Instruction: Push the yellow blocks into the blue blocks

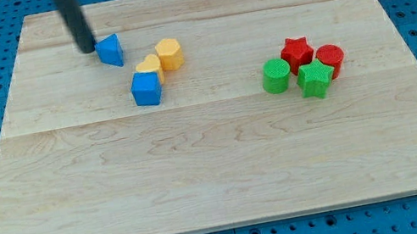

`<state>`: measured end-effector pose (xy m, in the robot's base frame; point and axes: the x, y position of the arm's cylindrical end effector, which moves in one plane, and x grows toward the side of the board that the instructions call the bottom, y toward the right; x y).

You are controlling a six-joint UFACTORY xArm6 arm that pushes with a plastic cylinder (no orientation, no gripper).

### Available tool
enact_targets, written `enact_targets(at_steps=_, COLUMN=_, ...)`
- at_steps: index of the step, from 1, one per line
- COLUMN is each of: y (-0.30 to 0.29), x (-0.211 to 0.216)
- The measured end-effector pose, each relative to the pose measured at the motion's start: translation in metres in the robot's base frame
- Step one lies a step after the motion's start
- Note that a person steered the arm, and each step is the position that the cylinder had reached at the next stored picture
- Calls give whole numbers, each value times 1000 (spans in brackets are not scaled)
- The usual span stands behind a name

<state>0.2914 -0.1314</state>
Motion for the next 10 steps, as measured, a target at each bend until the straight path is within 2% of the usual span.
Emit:
enact_targets(at_steps=1, y=25, x=42)
enact_targets(at_steps=3, y=13, x=0)
enact_targets(at_steps=4, y=95, x=11)
enact_targets(at_steps=5, y=74, x=67)
enact_targets(at_steps=6, y=91, x=39)
enact_targets(at_steps=7, y=163, x=6)
enact_targets(at_steps=8, y=170, x=85)
enact_targets(at_steps=9, y=93, x=101)
enact_targets(at_steps=10, y=99, x=133)
